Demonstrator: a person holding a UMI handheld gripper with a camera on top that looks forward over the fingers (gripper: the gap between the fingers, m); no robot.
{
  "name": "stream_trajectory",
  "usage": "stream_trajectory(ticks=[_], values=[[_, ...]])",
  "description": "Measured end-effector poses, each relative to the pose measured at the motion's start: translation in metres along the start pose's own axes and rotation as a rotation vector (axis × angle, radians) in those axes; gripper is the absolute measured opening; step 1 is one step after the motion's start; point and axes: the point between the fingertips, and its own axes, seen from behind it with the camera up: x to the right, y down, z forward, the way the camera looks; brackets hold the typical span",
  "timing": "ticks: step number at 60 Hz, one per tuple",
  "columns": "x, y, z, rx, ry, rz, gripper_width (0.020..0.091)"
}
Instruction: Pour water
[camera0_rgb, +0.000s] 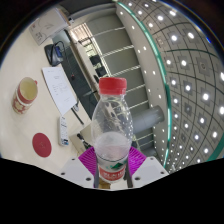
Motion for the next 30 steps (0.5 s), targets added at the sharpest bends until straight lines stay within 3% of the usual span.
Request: stream_trajectory(ticks=[11,30], values=[[-0.041,-0.060,0.020,0.054,0.036,-0.382,0.0375],[-0.094,-0.103,0.043,0.135,0.103,-0.885,0.0378]])
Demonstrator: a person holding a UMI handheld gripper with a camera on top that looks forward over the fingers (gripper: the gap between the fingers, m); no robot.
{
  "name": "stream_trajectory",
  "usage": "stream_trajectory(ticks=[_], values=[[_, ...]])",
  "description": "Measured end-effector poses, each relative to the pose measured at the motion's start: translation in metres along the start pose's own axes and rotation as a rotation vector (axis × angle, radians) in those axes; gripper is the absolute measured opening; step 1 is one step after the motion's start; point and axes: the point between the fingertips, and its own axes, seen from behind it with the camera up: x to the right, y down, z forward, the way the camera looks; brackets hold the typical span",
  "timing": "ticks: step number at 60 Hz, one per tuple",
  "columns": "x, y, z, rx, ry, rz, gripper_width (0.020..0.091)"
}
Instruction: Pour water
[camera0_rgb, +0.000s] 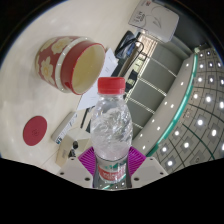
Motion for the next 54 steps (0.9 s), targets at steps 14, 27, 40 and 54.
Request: stream_trajectory(ticks=[14,27,40,54], values=[[0.003,0.003,0.002,0.024,-0.027,0.136,0.0380],[0.010,0.022,-0.012,0.050,-0.146,0.650,0.0380],[-0.001,0.006,-0.027,0.233,-0.326,1.244,0.0379],[-0.073,-0.030,-0.029,0.305,-0.576,1.558,0.0379]])
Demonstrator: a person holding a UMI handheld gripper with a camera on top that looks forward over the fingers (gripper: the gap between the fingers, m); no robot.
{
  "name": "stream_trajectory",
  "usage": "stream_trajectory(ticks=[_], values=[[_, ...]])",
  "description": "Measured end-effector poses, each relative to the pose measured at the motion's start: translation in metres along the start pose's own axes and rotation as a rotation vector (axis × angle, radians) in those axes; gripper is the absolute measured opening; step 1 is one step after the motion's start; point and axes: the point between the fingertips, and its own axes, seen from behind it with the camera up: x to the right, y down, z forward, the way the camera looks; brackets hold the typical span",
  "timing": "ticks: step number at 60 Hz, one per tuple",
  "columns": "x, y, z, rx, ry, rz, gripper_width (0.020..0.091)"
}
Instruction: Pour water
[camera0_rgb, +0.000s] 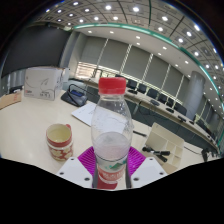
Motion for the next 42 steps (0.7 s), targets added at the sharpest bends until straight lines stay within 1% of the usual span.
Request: stream_trajectory(ticks=[3,13,15,18,23,28,31,33,38,42], values=[[0.000,0.018,0.005,-0.010,-0.027,0.064,0.0379],[-0.009,0.045,0.013,-0.039,-0.086,0.253,0.0379],[-0.006,0.044,0.013,-0.012,-0.081,0.288,0.0380],[-0.002,0.044,0.013,-0.011,-0.083,0.317,0.0381],[-0.004,0.045,0.009,0.005,-0.072,0.347,0.0431],[-0.002,0.045,0.009,0.008,-0.058,0.348,0.0512],[-0.002,0.048,0.009,-0.016,-0.041,0.350,0.0565],[0.000,0.055,0.007,-0.048,-0.032,0.355,0.0631],[-0.002,0.067,0.001,-0.118,0.008,0.350,0.0869],[0.001,0.069,-0.016,-0.155,0.062,0.328,0.0852]])
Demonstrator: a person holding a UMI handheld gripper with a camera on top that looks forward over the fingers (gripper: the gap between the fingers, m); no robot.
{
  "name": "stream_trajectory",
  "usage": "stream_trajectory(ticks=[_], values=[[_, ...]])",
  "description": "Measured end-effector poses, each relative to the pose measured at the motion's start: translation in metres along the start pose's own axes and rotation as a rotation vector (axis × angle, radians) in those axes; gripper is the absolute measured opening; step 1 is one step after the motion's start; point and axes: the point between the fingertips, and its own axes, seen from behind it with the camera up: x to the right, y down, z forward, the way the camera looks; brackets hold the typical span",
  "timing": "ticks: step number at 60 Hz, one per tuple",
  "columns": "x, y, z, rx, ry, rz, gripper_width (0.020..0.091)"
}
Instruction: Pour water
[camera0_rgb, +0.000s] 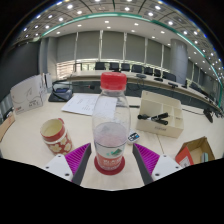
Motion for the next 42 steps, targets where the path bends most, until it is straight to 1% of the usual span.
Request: stream_trajectory(ticks=[3,11,14,19,30,42], values=[[0.004,0.000,-0.017,-0.018,0.046,-0.013,0.0857],[-0.009,0.006,-0.093,-0.081,0.152,-0.001,0.0860],[-0.021,0.008,-0.127,-0.103,0.188,0.017,0.0858],[-0.049,0.010,-0.184,-0.114,0.232,0.036,0.0860],[-0.128,0.026,-0.281,-0.150,0.266,0.054,0.0860],[-0.189,0.035,-0.333,-0.144,0.238,0.025,0.0858]])
